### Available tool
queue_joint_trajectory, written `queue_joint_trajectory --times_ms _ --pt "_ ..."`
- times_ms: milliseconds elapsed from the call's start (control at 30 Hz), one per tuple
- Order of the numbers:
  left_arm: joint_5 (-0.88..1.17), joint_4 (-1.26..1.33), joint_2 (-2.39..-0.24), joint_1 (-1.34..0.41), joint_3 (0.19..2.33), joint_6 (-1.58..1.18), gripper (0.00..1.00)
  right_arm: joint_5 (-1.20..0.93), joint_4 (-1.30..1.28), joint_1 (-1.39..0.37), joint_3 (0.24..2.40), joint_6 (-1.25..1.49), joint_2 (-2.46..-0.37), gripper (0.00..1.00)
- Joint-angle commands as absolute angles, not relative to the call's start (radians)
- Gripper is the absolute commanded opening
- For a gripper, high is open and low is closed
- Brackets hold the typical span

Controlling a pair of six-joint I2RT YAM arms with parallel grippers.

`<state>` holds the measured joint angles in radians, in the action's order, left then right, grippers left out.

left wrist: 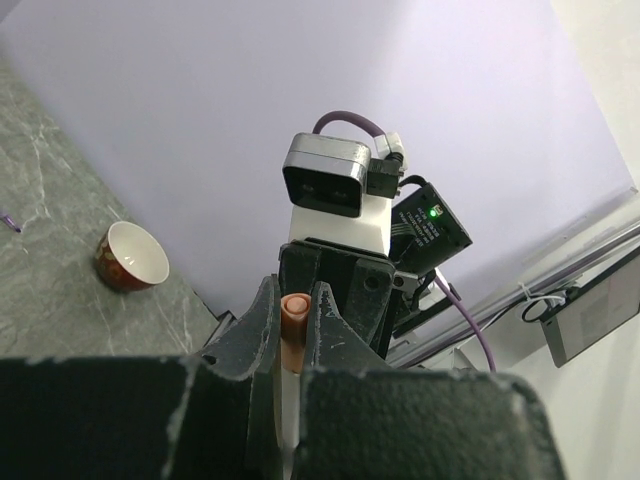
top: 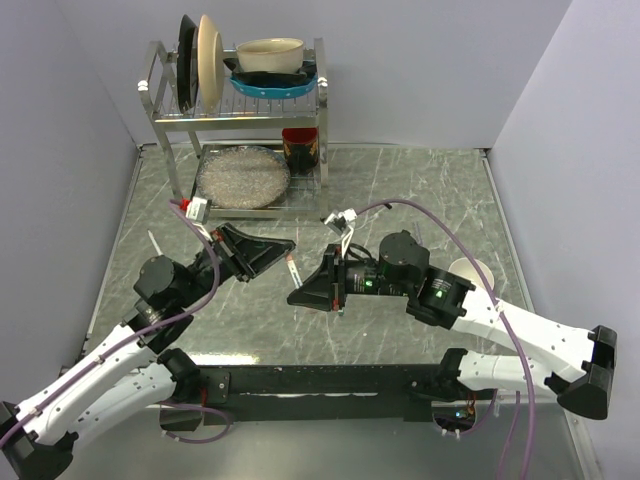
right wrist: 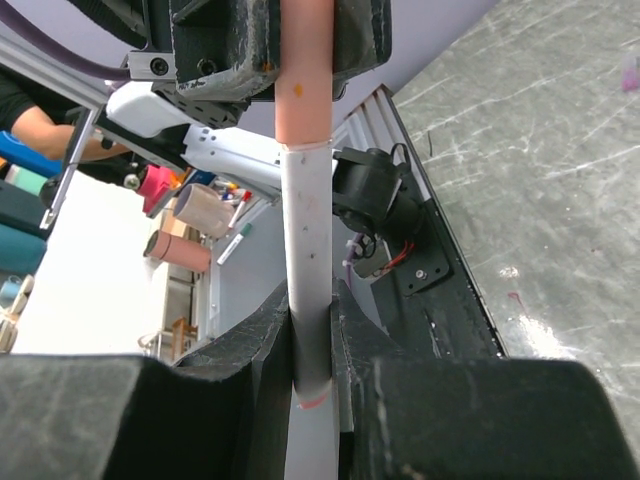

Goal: Insert the pens into the pen caps

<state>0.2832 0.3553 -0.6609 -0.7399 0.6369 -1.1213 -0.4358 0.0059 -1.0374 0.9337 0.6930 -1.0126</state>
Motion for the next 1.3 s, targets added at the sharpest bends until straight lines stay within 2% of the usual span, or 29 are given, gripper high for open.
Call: queue_joint_trajectory --times_ms 0,333,567,667,900,1033,1267 --pt "0.442 0.261 -0.664 -0.802 0.584 -1.131 0.01 -0.29 0.195 -0.97 1.066 0.66 -1.017 0.0" --pt "0.365 0.19 -0.658 -0.931 0.532 -1.075 0.01 -0.282 0.114 -0.893 1.216 0.601 -1.066 0.0" --pt "0.367 0.28 -0.621 -0.982 0.46 -1.117 0.01 -0.319 0.153 -0.871 1.219 0.634 -1.092 0.0" --pt "0.344 0.244 -0.603 -1.005 0.457 -1.138 0.01 -0.322 0.132 -0.865 1.249 0.615 -1.112 0.0" --pt "0.266 0.227 -0.623 -1.144 0.469 -1.169 0.01 -0.322 0.118 -0.864 1.289 0.603 -1.15 0.0" --pt "0.168 0.097 -0.66 -1.247 0.521 -1.131 0.01 -0.299 0.133 -0.859 1.278 0.611 -1.151 0.0" --pt "0.051 -0.119 -0.632 -1.293 0.594 -1.089 0.01 -0.262 0.077 -0.845 1.336 0.571 -1.16 0.0"
